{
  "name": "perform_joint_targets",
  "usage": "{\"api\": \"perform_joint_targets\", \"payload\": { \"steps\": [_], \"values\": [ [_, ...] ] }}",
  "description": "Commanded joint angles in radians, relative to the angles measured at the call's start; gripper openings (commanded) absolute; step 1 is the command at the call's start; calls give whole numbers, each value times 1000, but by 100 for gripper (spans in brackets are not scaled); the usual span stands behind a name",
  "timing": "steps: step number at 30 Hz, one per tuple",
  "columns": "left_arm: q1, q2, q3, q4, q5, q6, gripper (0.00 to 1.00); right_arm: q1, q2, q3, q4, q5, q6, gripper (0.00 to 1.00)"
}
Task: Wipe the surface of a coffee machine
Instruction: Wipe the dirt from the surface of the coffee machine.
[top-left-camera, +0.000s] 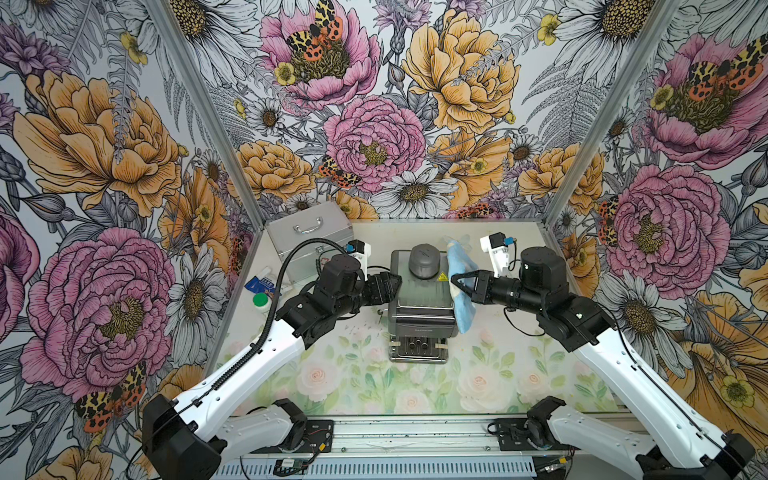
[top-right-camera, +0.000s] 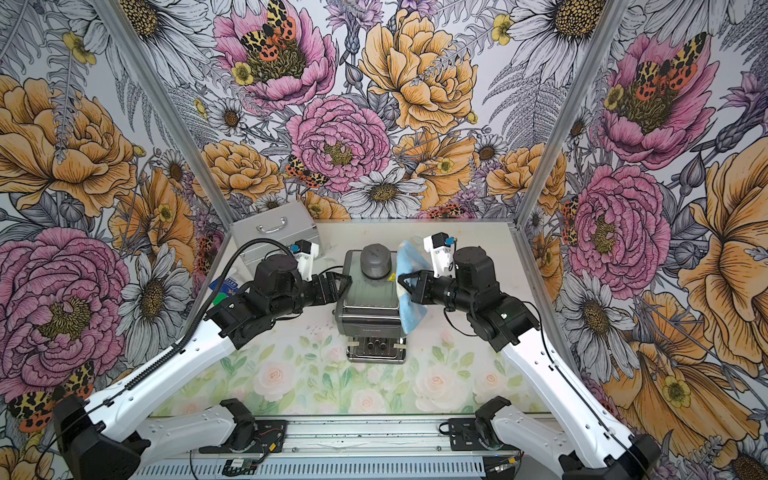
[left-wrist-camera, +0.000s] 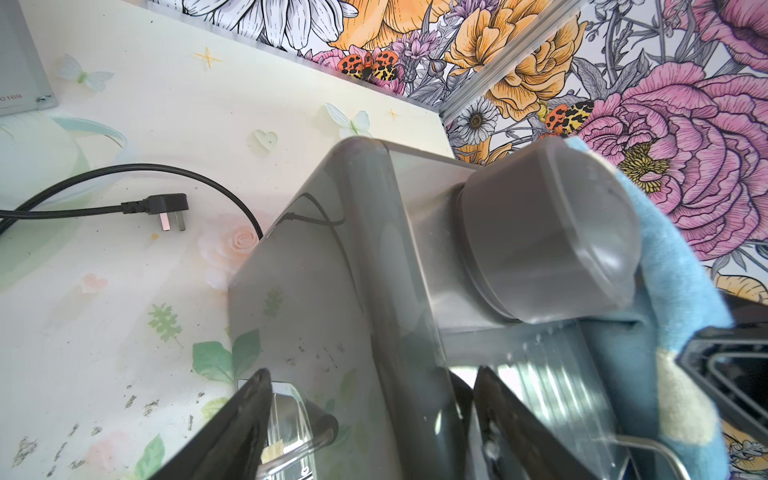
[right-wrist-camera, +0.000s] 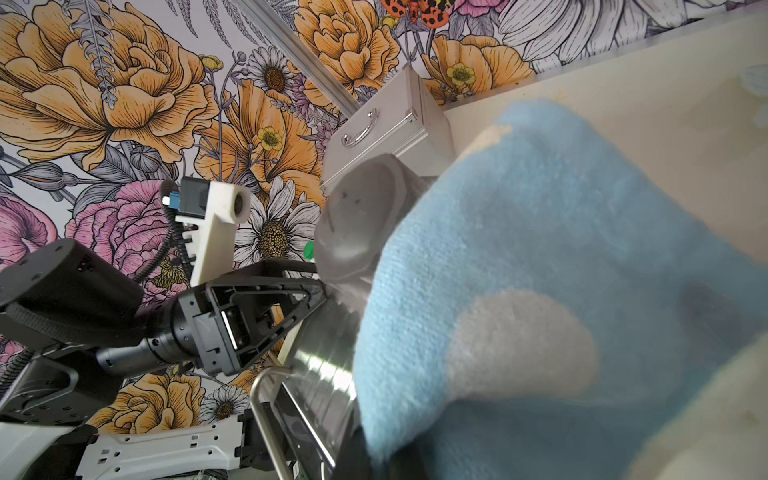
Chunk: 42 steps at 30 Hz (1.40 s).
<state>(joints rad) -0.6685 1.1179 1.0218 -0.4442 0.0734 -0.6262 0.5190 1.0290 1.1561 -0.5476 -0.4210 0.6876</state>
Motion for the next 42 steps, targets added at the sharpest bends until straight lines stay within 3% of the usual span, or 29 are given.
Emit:
{"api": "perform_joint_targets", "payload": {
  "steps": [1, 7, 15, 26, 42],
  "values": [
    [-8, -7, -44, -60, -39, -3, 77, 89, 66, 133, 10, 65, -46, 0],
    [-8, -19, -65, -61, -57, -10, 77, 232, 262, 267, 11, 157, -98, 0],
    [-6, -56, -89, -62, -76, -15, 78, 252, 369, 232, 8, 243, -97, 0],
    [4, -53, -79, -61, -64, 8, 78, 222, 169, -26, 6, 329, -19, 0],
    [4, -25, -69, -60, -45, 13, 79, 38, 80, -82, -49, 278, -68, 0]
  ]
}}
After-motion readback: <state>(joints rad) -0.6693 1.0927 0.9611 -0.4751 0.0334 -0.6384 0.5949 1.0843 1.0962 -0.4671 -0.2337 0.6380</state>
